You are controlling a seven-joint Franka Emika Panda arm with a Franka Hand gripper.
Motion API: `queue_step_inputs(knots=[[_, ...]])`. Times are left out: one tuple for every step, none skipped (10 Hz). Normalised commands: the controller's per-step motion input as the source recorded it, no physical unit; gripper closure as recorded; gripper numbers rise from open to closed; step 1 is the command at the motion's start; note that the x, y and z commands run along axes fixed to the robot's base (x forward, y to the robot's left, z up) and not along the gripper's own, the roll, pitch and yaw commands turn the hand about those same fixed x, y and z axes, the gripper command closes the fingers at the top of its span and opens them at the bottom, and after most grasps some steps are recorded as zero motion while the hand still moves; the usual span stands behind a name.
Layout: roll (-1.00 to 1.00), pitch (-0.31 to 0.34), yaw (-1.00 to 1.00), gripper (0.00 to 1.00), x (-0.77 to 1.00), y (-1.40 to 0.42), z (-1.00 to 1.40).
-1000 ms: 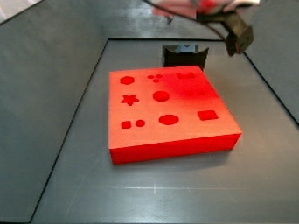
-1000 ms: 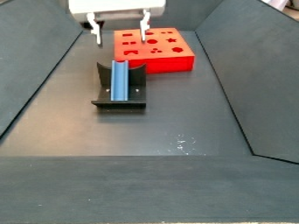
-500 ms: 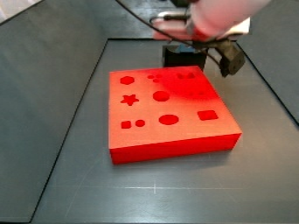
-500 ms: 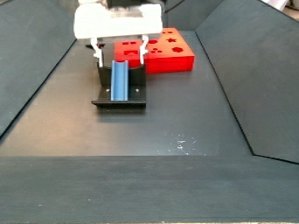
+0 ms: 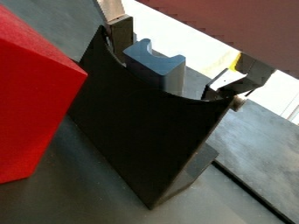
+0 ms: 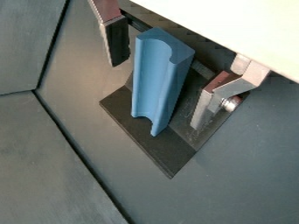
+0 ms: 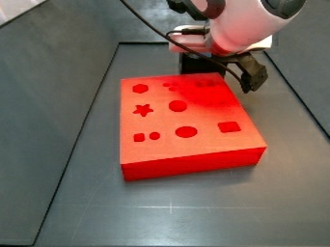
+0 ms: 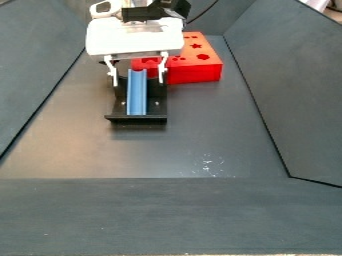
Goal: Pick up the arch object. Move up. Place the arch object on the fixture. Regrasp the arch object. Move to above the board. Insert the arch object.
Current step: Regrasp the arch object, then move to above the board.
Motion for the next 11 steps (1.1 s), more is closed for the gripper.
queue_step_inputs(knots=[[0.04,0.010,0.02,0.00,0.02,-0.03,-0.17],[0.04,0.010,0.02,0.00,0.02,-0.03,-0.17],[0.00,0.000,0.00,1.00,0.00,0.00,0.00],[0.27,0.070,-0.03,1.00,-0.36,0.02,1.00],[0.25,0.061,-0.03,1.00,-0.36,0.01,1.00],[0.13,0.023,0.01,1.00,-0.34,0.01,1.00],[0.07,0.022,0.03,1.00,-0.33,0.02,1.00],[0.00,0.019,0.04,1.00,-0.31,0.01,1.00],[-0.03,0.017,0.04,1.00,-0.30,0.01,1.00],[-0.06,0.007,0.03,1.00,-0.27,0.01,1.00],[-0.06,0.000,0.02,1.00,-0.26,0.01,1.00]])
